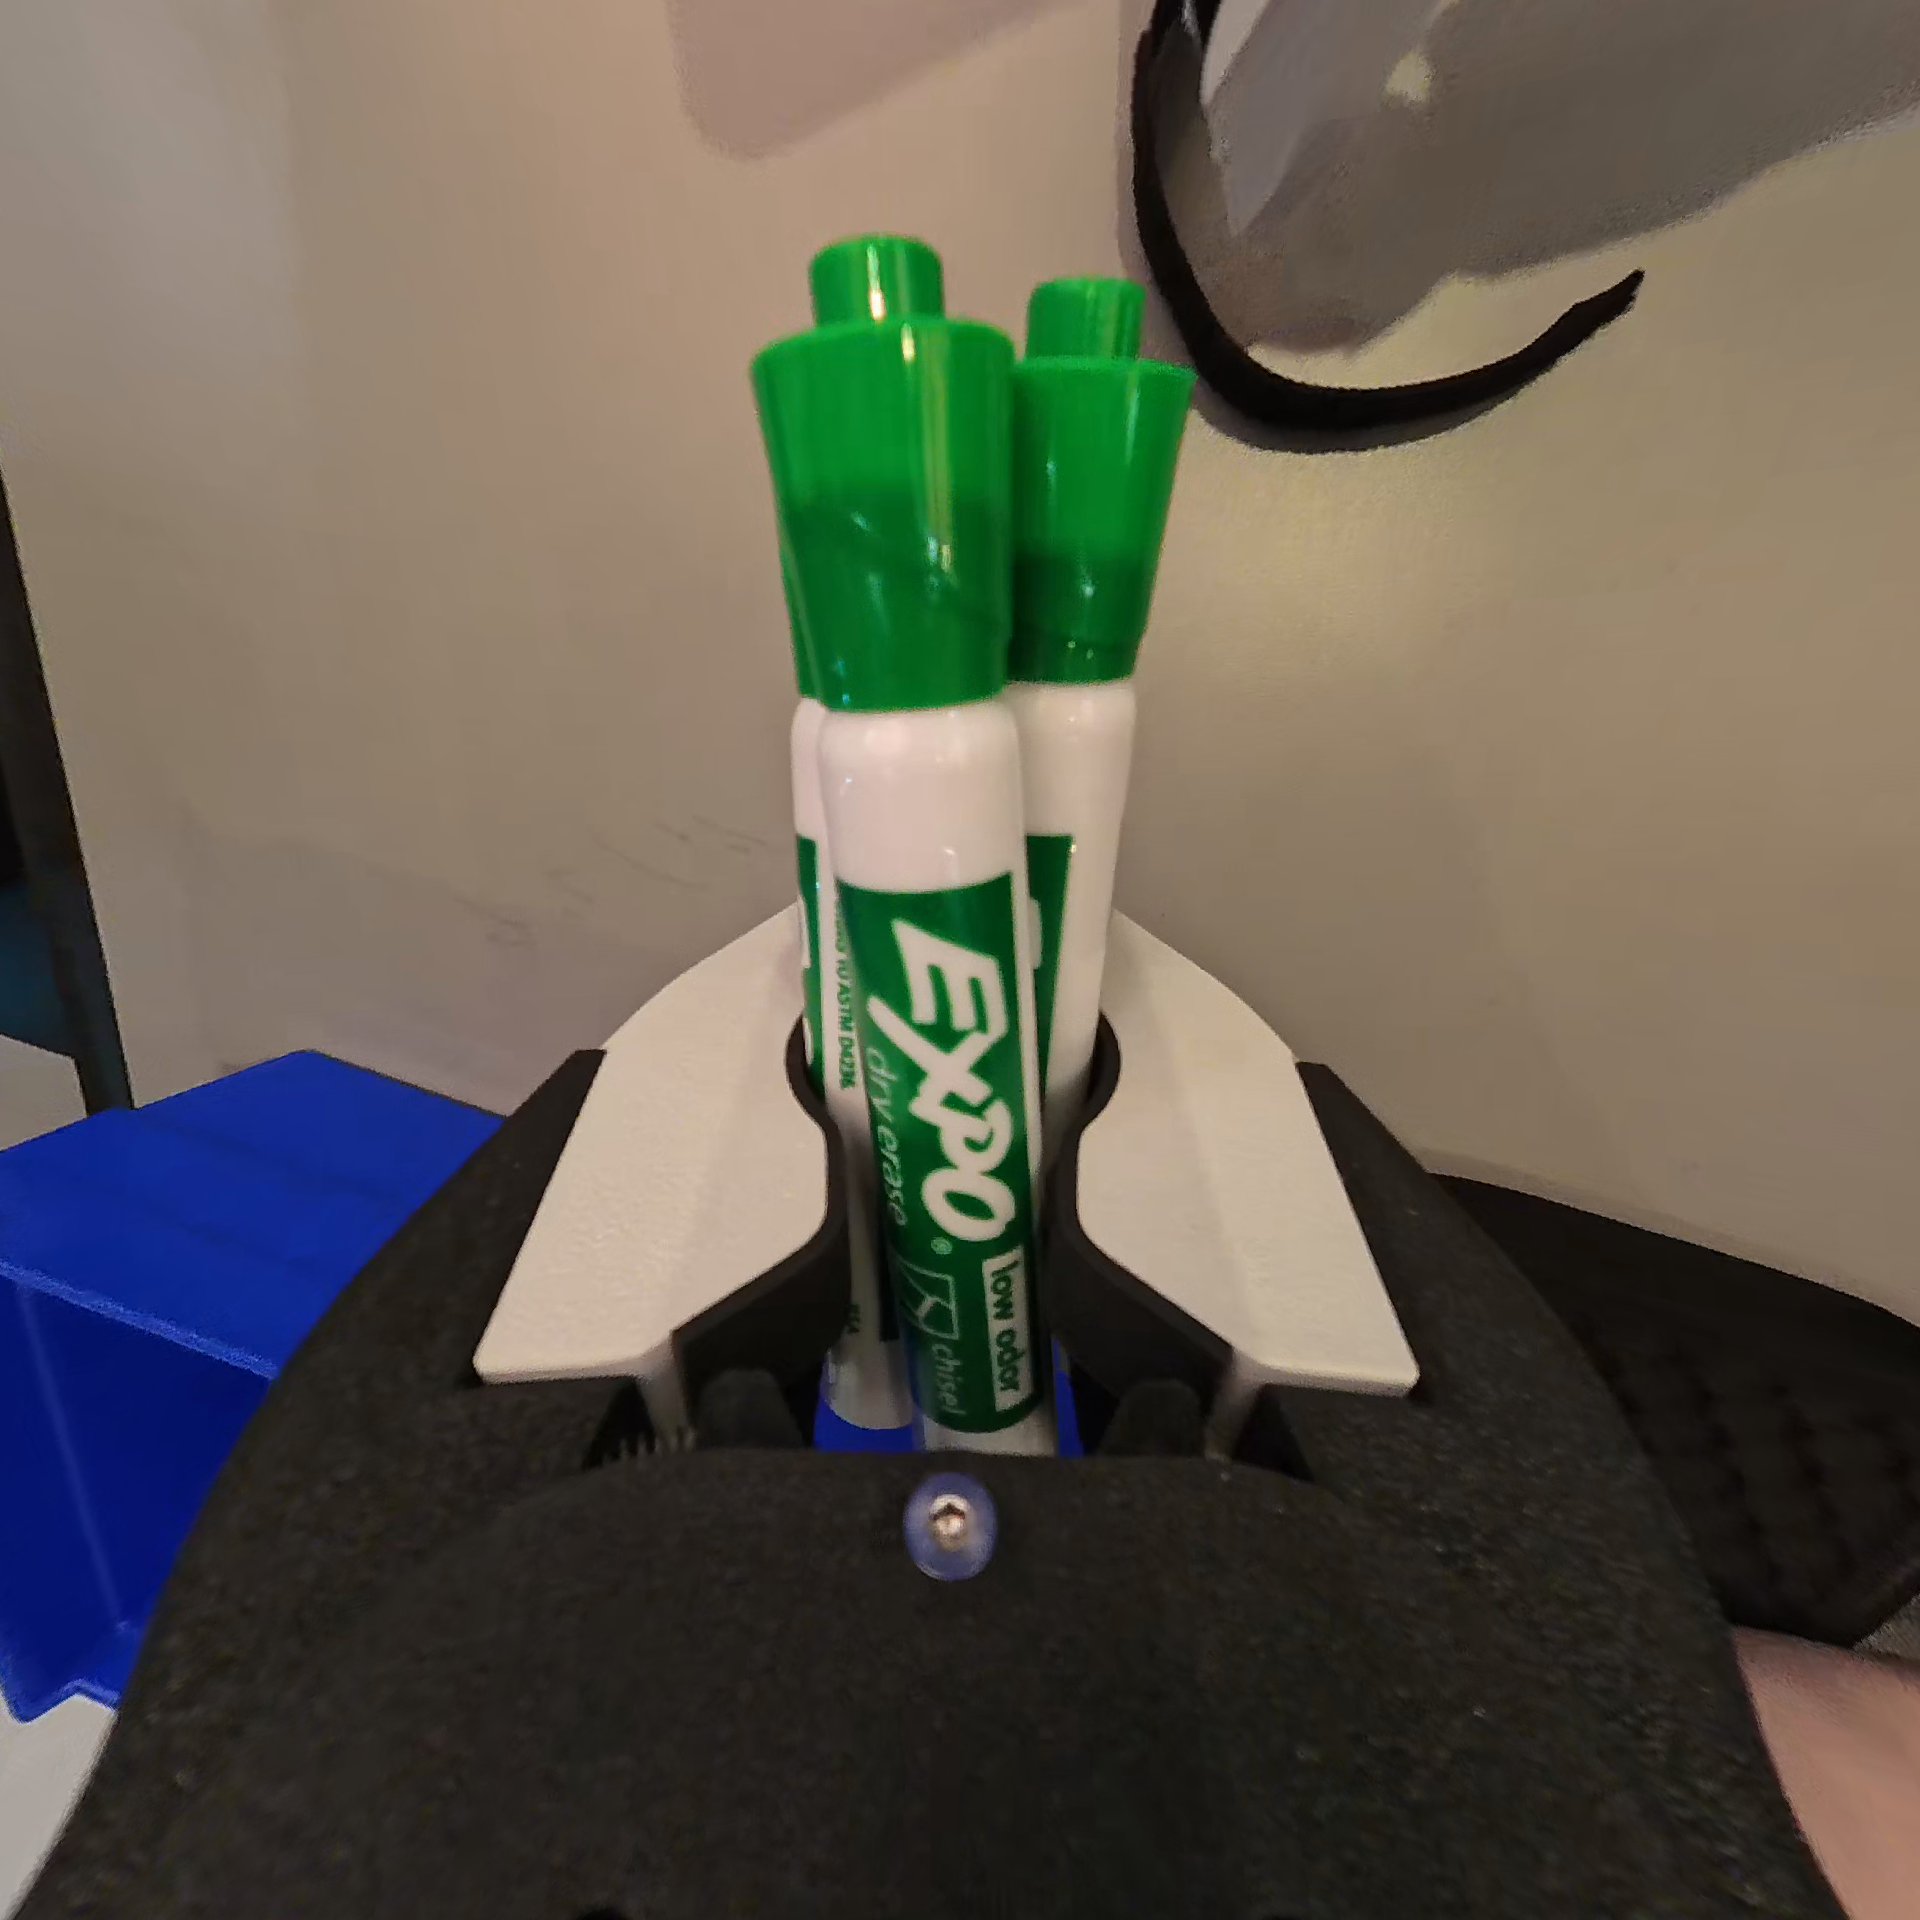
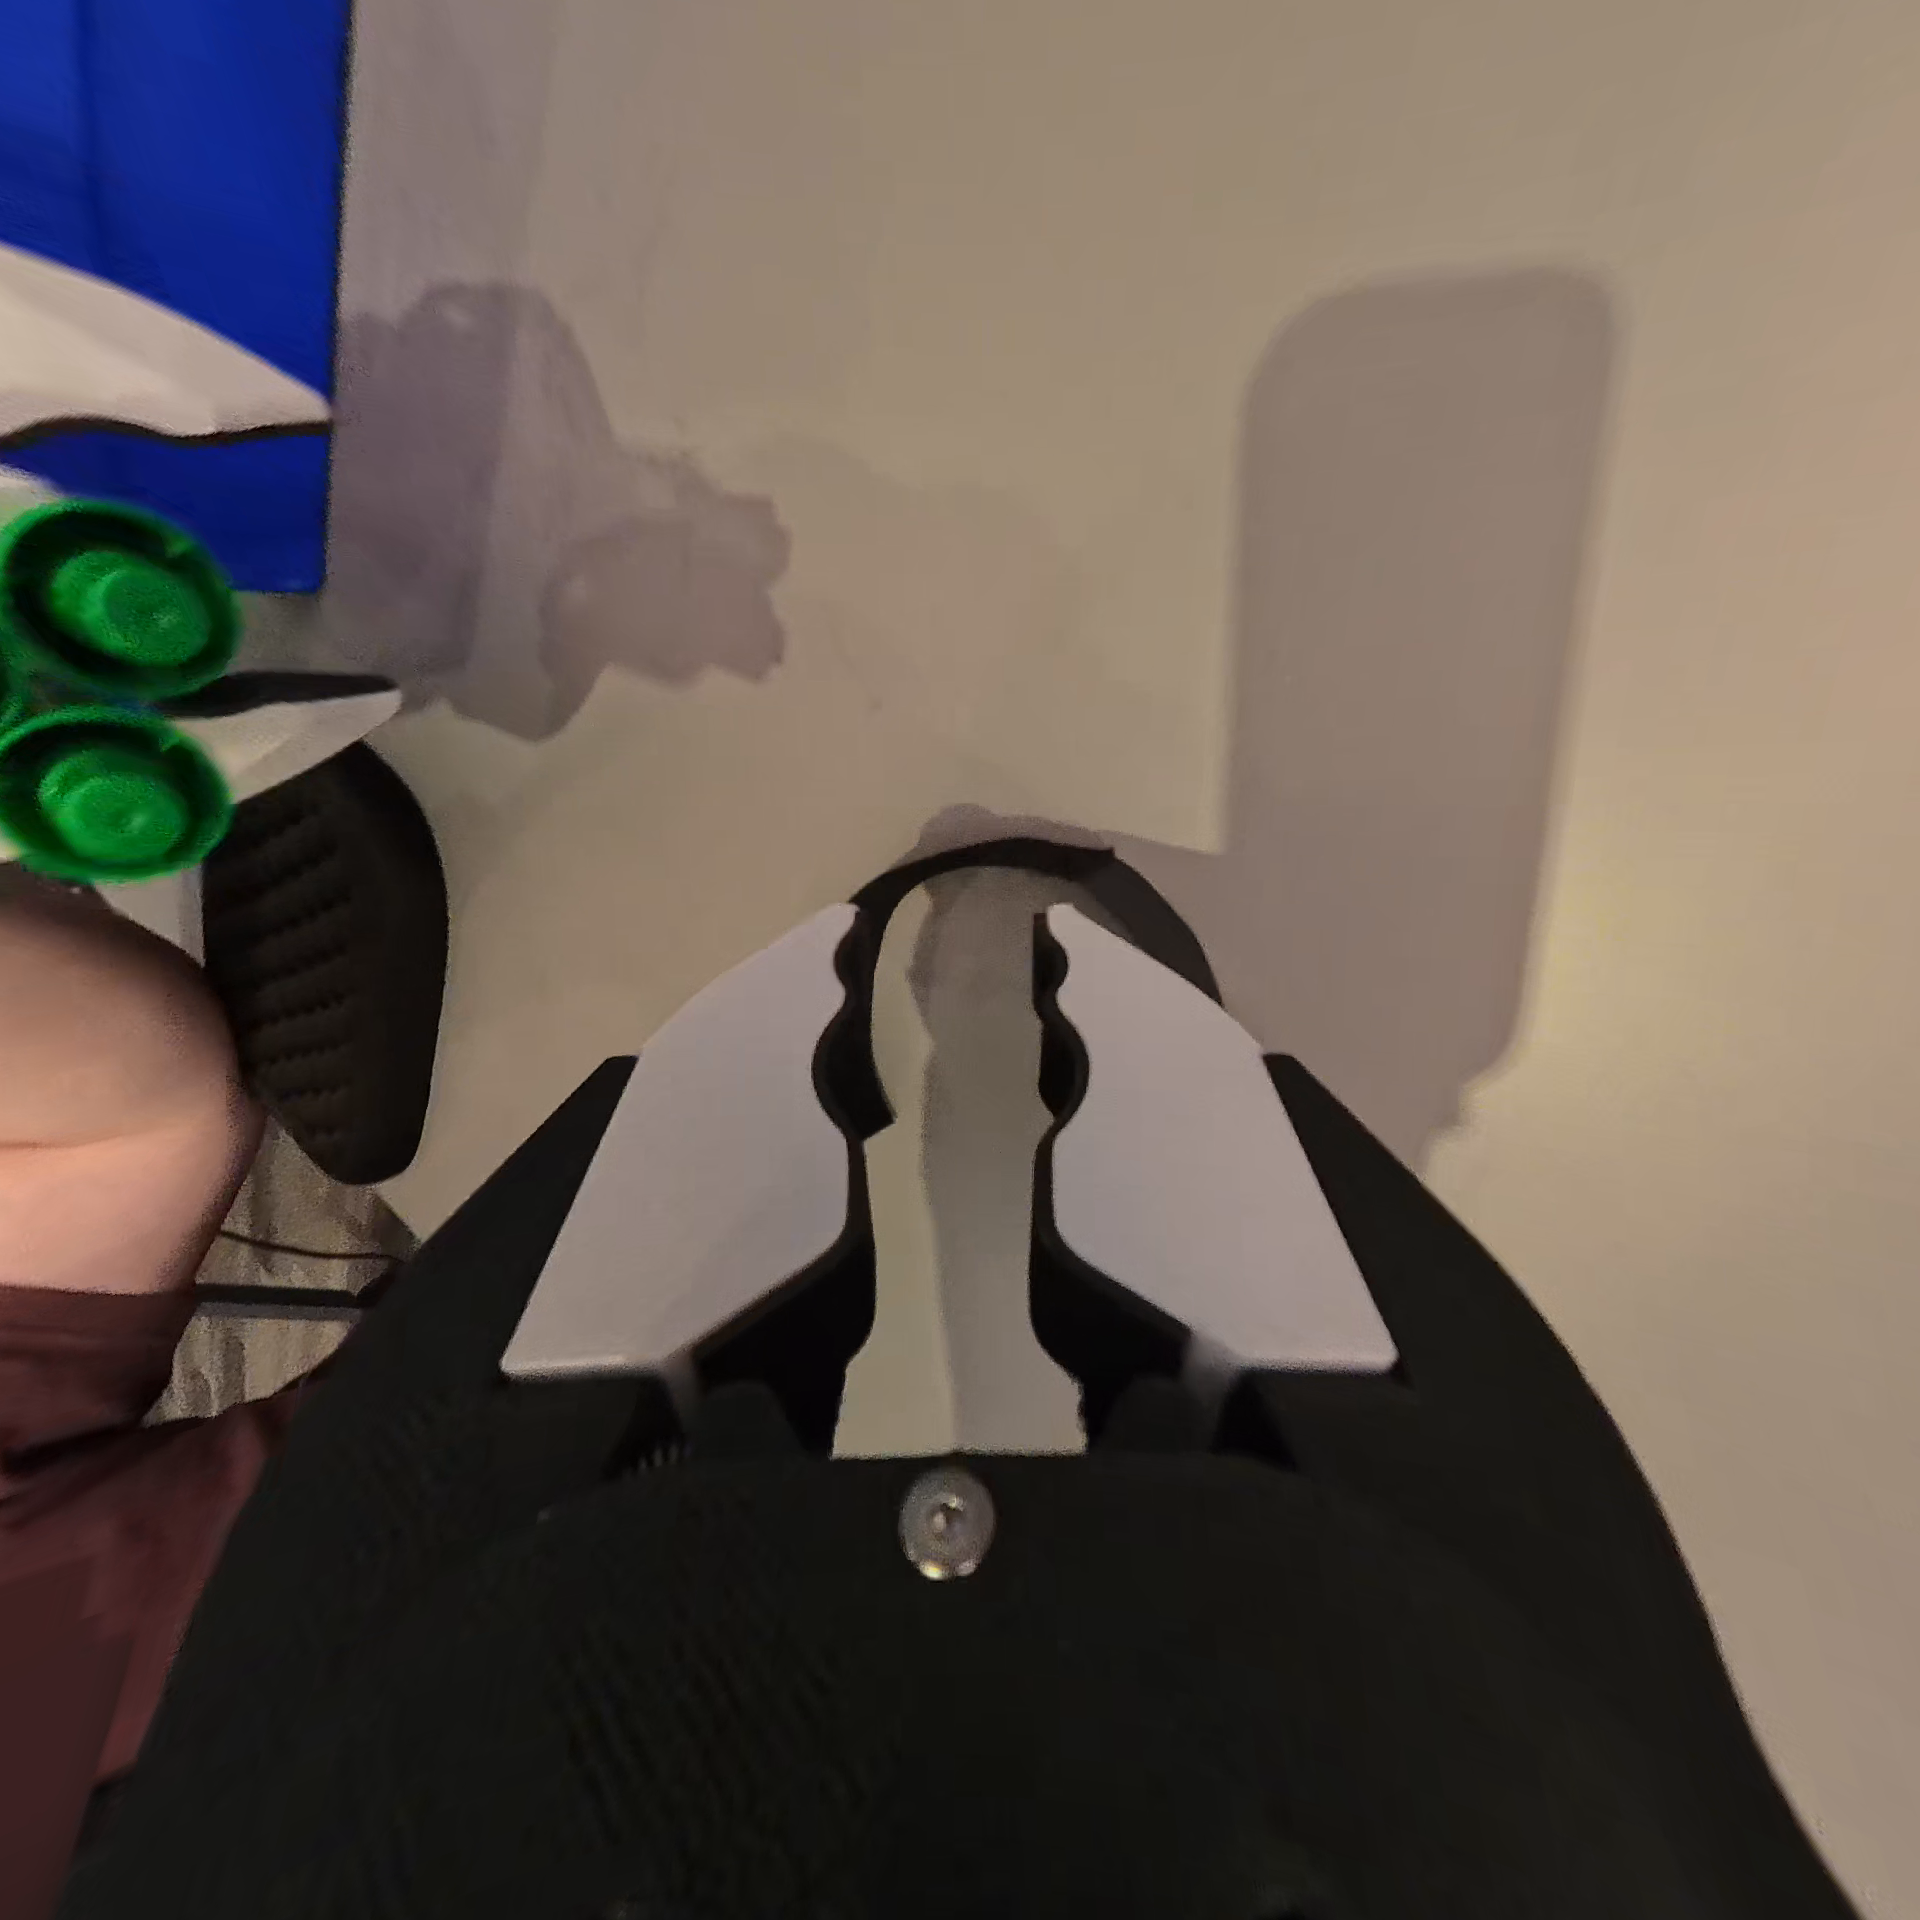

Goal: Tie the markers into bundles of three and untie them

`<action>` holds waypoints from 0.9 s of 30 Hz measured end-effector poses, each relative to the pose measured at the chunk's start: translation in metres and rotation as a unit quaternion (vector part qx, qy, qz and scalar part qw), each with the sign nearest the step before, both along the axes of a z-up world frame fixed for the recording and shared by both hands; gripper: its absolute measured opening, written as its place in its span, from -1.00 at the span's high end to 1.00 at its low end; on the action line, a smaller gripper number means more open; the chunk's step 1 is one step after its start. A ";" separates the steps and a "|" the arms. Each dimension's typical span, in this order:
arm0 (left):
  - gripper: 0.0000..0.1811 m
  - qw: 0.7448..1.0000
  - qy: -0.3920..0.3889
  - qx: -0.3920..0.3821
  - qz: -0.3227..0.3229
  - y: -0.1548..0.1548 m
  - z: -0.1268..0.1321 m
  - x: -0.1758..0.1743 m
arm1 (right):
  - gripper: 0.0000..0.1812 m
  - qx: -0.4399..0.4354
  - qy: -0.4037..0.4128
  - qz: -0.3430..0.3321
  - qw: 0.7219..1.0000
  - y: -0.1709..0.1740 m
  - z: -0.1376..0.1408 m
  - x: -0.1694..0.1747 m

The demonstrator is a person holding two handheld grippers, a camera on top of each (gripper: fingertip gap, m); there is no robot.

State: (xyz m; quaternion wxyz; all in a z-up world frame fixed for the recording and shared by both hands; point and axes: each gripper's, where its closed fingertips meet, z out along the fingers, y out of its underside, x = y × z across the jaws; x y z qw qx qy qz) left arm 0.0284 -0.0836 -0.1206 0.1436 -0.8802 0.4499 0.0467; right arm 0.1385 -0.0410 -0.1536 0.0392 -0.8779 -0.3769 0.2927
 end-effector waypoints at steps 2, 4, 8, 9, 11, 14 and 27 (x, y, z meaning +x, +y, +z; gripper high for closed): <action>0.53 1.000 -0.003 0.002 -0.001 0.000 0.002 0.001 | 0.64 -0.004 -0.022 -0.006 1.000 0.003 -0.004 -0.002; 0.53 1.000 -0.003 0.004 -0.002 -0.001 0.004 0.000 | 0.64 -0.001 -0.043 -0.002 0.999 0.004 -0.008 -0.005; 0.53 1.000 -0.006 0.003 -0.003 -0.001 0.004 0.000 | 0.61 0.034 -0.089 0.033 0.995 0.005 -0.016 -0.014; 0.53 1.000 -0.006 0.002 -0.003 -0.001 0.004 -0.001 | 0.61 0.043 -0.103 0.047 0.993 0.004 -0.018 -0.015; 0.53 1.000 -0.006 0.000 -0.002 -0.002 0.004 -0.002 | 0.61 0.066 -0.127 0.079 0.987 0.002 -0.022 -0.015; 0.53 1.000 -0.009 0.001 0.001 -0.002 0.005 -0.005 | 0.73 0.125 -0.151 0.135 0.971 0.002 -0.024 -0.010; 0.53 1.000 -0.002 -0.015 0.002 -0.003 -0.003 -0.010 | 0.95 0.112 -0.021 0.142 0.983 -0.009 -0.018 0.012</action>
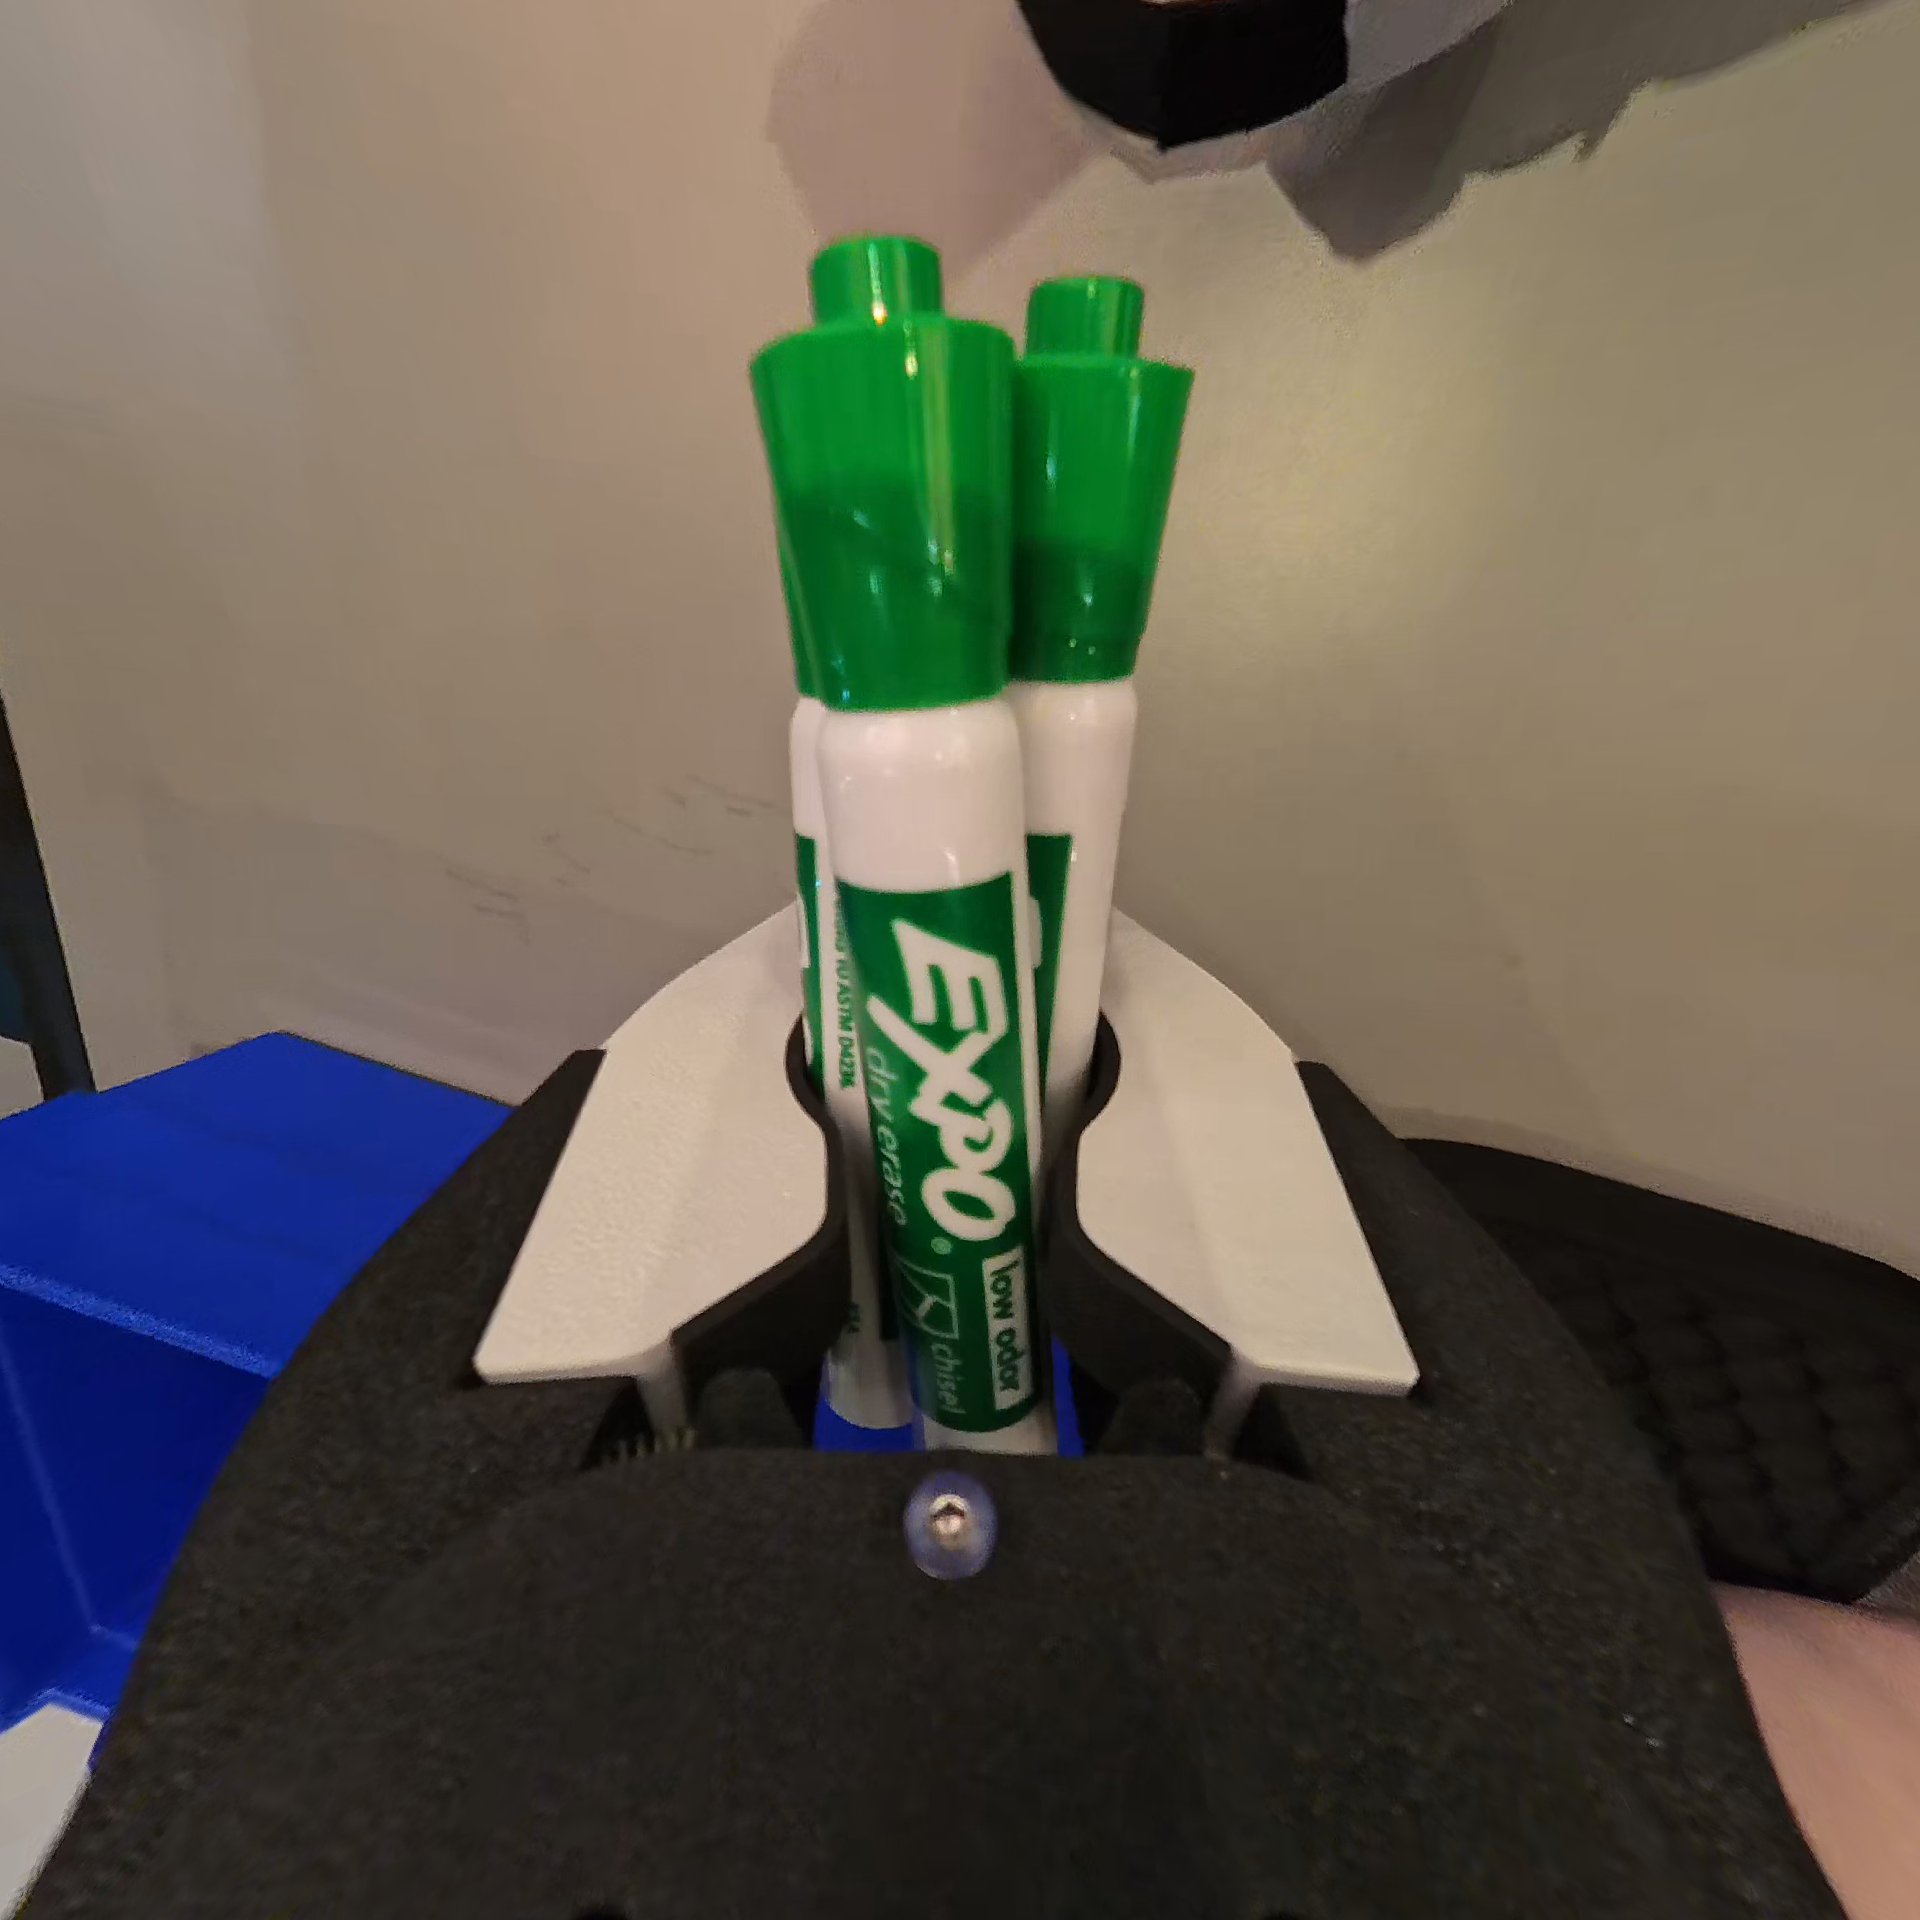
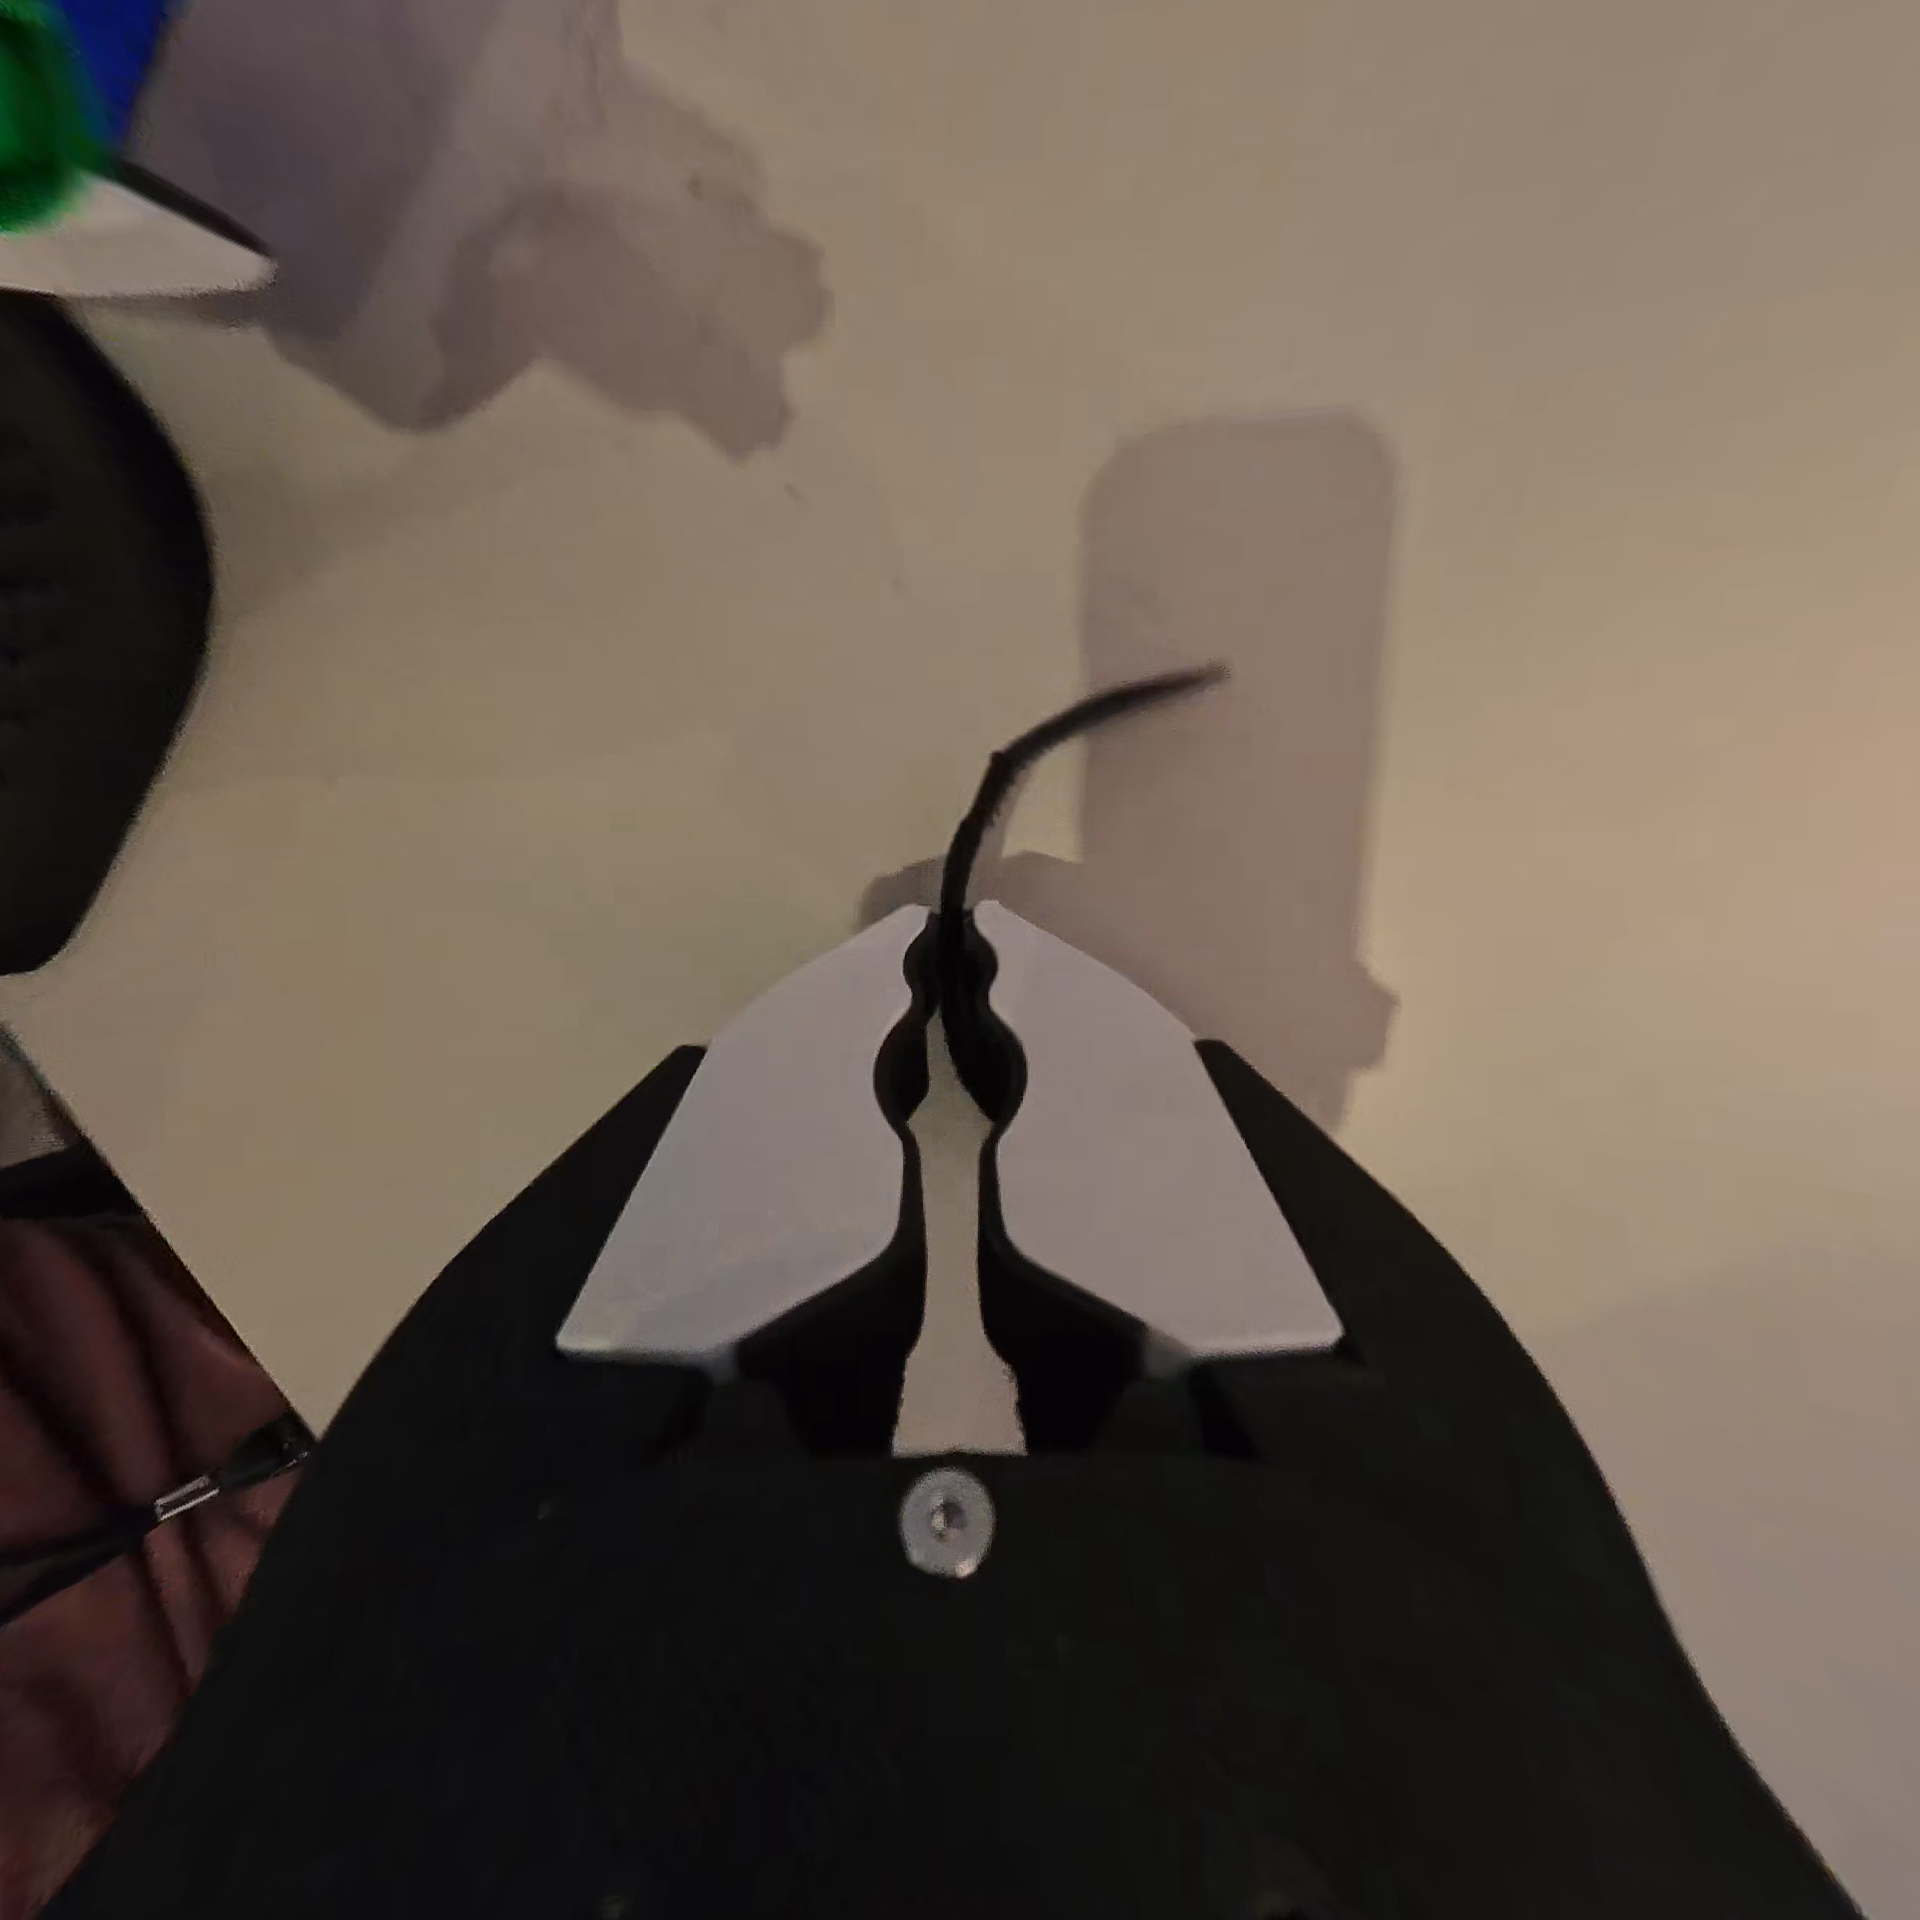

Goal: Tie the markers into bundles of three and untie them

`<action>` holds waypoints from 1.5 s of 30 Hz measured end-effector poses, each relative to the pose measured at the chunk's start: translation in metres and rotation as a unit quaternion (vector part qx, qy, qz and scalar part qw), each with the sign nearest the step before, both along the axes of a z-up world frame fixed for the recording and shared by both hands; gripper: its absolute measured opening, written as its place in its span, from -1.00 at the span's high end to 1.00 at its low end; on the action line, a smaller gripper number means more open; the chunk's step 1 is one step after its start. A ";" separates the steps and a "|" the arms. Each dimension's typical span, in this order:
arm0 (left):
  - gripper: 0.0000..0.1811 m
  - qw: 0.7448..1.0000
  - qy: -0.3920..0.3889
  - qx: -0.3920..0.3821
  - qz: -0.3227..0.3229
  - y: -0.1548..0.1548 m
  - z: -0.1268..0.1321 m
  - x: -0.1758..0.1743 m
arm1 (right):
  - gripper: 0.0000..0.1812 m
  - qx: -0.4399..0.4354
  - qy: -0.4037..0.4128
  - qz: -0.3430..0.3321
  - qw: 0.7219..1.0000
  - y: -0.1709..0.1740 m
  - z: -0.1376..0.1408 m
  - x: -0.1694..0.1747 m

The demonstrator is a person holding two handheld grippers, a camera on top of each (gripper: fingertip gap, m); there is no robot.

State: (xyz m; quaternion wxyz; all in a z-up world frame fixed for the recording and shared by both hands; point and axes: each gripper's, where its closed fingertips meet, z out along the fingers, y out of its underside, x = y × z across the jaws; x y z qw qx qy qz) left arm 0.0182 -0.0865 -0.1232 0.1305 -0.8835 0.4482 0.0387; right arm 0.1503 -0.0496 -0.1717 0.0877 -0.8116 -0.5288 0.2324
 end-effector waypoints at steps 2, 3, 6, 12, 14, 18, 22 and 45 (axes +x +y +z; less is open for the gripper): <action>0.53 1.000 0.001 -0.004 0.001 0.001 -0.003 0.000 | 0.95 -0.006 0.047 0.015 0.999 -0.001 0.010 -0.005; 0.53 1.000 0.002 -0.007 0.003 0.001 -0.005 -0.001 | 0.95 -0.014 0.079 0.026 0.996 -0.003 0.018 -0.009; 0.54 1.000 0.003 -0.013 0.007 0.004 -0.012 -0.001 | 0.95 -0.048 0.169 0.048 0.983 -0.009 0.046 -0.019; 0.54 0.999 -0.003 -0.023 0.023 0.010 -0.023 -0.003 | 0.96 -0.143 0.351 0.116 0.918 -0.026 0.115 -0.031; 0.54 0.999 -0.004 -0.030 0.028 0.010 -0.028 -0.004 | 0.96 -0.161 0.391 0.129 0.897 -0.026 0.131 -0.034; 0.54 0.998 0.003 -0.048 0.037 0.009 -0.038 -0.006 | 0.96 -0.213 0.396 0.128 0.884 -0.013 0.135 -0.041; 0.53 0.998 -0.002 -0.057 0.039 0.010 -0.043 -0.005 | 0.96 -0.217 0.418 0.131 0.872 0.005 0.123 -0.040; 0.54 0.999 -0.036 -0.039 0.000 -0.001 -0.018 0.026 | 0.96 -0.272 0.457 0.118 0.839 0.023 0.108 -0.014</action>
